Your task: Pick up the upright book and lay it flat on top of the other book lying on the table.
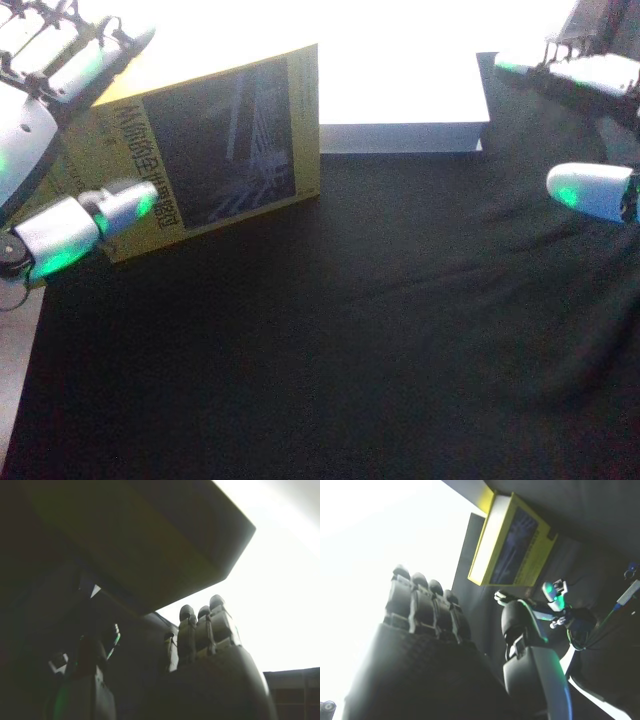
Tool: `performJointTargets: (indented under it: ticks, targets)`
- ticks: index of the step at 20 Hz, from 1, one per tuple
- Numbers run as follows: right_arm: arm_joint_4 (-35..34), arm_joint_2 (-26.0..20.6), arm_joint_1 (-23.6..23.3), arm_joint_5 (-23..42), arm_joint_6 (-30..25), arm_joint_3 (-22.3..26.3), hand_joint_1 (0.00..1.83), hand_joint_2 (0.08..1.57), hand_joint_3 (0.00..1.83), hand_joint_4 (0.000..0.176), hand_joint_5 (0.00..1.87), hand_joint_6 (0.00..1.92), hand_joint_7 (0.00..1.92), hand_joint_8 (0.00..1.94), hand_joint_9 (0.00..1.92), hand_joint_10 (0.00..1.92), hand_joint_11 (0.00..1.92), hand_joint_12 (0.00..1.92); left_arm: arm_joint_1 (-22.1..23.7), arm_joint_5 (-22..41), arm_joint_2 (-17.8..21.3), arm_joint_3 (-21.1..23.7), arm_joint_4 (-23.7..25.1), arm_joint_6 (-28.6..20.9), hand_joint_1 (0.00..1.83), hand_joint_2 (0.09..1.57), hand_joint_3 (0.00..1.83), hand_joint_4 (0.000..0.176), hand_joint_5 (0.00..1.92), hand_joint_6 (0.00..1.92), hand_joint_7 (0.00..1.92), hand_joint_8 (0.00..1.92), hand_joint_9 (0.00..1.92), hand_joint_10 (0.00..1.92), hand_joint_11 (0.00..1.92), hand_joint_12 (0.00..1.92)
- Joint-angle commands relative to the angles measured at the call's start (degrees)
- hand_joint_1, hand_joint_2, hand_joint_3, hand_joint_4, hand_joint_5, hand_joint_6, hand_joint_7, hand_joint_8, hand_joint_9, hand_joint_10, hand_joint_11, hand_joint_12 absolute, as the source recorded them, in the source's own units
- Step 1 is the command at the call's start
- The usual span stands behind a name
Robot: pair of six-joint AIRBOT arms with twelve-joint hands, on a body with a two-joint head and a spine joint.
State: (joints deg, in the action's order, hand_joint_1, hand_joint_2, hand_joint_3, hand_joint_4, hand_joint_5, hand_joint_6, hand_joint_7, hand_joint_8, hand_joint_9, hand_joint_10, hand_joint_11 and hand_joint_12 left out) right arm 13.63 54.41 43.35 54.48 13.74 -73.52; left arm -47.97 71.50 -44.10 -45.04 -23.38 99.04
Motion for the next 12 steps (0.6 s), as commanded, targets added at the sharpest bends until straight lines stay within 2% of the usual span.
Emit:
performJointTargets:
  ticks: [1, 2, 3, 4, 5, 6, 7, 8, 9, 10, 11, 12]
  targets:
    - [-2.89, -0.57, -0.52, 6.49, -0.25, -0.05, 0.19, 1.39, 0.06, 0.0, 0.0, 0.0, 0.0, 0.0, 0.0, 0.0, 0.0, 0.0, 0.58, 7.86, 0.79, -0.08, 0.89, 0.08, 0.39, 1.29, 0.0, 0.123, 0.0, 0.0, 0.0, 0.0, 0.0, 0.0, 0.0, 0.0]
    - [-2.9, -0.6, -0.51, 6.5, -0.25, 0.1, 0.19, 1.39, 0.05, 0.0, 0.0, 0.0, 0.0, 0.0, 0.0, 0.0, 0.0, 0.0, 0.59, 7.72, 1.08, -0.21, 0.31, 0.08, 0.38, 1.27, 0.0, 0.128, 0.0, 0.0, 0.0, 0.0, 0.0, 0.0, 0.0, 0.0]
    - [-2.9, -0.73, -0.36, 6.5, -0.25, 0.23, 0.2, 1.39, 0.04, 0.0, 0.0, 0.0, 0.0, 0.0, 0.0, 0.0, 0.0, 0.0, 0.81, 7.28, 1.01, -0.63, -0.21, 0.08, 0.4, 1.26, 0.0, 0.108, 0.0, 0.0, 0.0, 0.0, 0.0, 0.0, 0.0, 0.0]
    - [-2.89, -0.79, -0.27, 6.5, -0.25, 0.27, 0.19, 1.39, 0.04, 0.0, 0.0, 0.0, 0.0, 0.0, 0.0, 0.0, 0.0, 0.0, 1.09, 7.0, 0.68, -1.11, -1.05, 0.08, 0.44, 1.24, 0.0, 0.119, 0.0, 0.0, 0.0, 0.0, 0.0, 0.0, 0.0, 0.0]
    - [-2.84, -0.79, -0.25, 6.5, -0.25, 0.29, 0.17, 1.39, 0.03, 0.0, 0.0, 0.0, 0.0, 0.0, 0.0, 0.0, 0.0, 0.0, 1.27, 6.8, 0.49, -1.52, -2.4, 0.08, 0.46, 1.22, 0.0, 0.119, 0.0, 0.0, 0.0, 0.0, 0.0, 0.0, 0.0, 0.0]
    - [-2.84, -0.78, -0.25, 6.5, -0.25, 0.33, 0.17, 1.4, 0.03, 0.0, 0.0, 0.0, 0.0, 0.0, 0.0, 0.0, 0.0, 0.0, 1.49, 6.39, 0.49, -1.92, -3.72, 0.08, 0.47, 1.21, 0.0, 0.131, 0.0, 0.0, 0.0, 0.0, 0.0, 0.0, 0.0, 0.0]
    - [-2.84, -0.78, -0.23, 6.5, -0.25, 0.38, 0.19, 1.4, 0.03, 0.0, 0.0, 0.0, 0.0, 0.0, 0.0, 0.0, 0.0, 0.0, 1.83, 5.58, 0.31, -2.66, -5.42, 0.07, 0.48, 1.22, 0.0, 0.117, 0.0, 0.0, 0.0, 0.0, 0.0, 0.0, 0.0, 0.0]
    - [-2.82, -0.8, -0.08, 6.5, -0.25, 0.39, 0.2, 1.4, 0.03, 0.0, 0.0, 0.0, 0.0, 0.0, 0.0, 0.0, 0.0, 0.0, 1.89, 5.15, 0.13, -3.2, -6.74, 0.07, 0.45, 1.23, 0.0, 0.137, 0.0, 0.0, 0.0, 0.0, 0.0, 0.0, 0.0, 0.0]
    - [-2.76, -0.84, -0.01, 6.5, -0.25, 0.41, 0.26, 1.4, 0.02, 0.0, 0.0, 0.0, 0.0, 0.0, 0.0, 0.0, 0.0, 0.0, 1.88, 5.01, 0.05, -3.52, -8.18, 0.05, 0.42, 1.16, 0.0, 0.163, 0.0, 0.0, 0.0, 0.0, 0.0, 0.0, 0.0, 0.0]
    - [-2.75, -0.85, -0.01, 6.5, -0.25, 0.45, 0.26, 1.4, 0.02, 0.0, 0.0, 0.0, 0.0, 0.0, 0.0, 0.0, 0.0, 0.0, 1.86, 4.99, 0.05, -3.58, -8.5, 0.05, 0.42, 1.16, 0.0, 0.163, 0.0, 0.0, 0.0, 0.0, 0.0, 0.0, 0.0, 0.0]
    - [-2.75, -0.86, -0.01, 6.51, -0.25, 0.54, 0.25, 1.4, 0.02, 0.0, 0.0, 0.0, 0.0, 0.0, 0.0, 0.0, 0.0, 0.0, 1.83, 4.78, 0.04, -3.75, -9.24, 0.05, 0.45, 1.14, 0.0, 0.15, 0.0, 0.0, 0.0, 0.0, 0.0, 0.0, 0.0, 0.0]
    - [-2.74, -0.87, 0.0, 6.51, -0.25, 0.62, 0.26, 1.4, 0.02, 0.0, 0.0, 0.0, 0.0, 0.0, 0.0, 0.0, 0.0, 0.0, 1.72, 4.32, -0.21, -4.09, -10.18, 0.05, 0.47, 1.13, 0.0, 0.15, 0.0, 0.0, 0.0, 0.0, 0.0, 0.0, 0.01, 0.0]
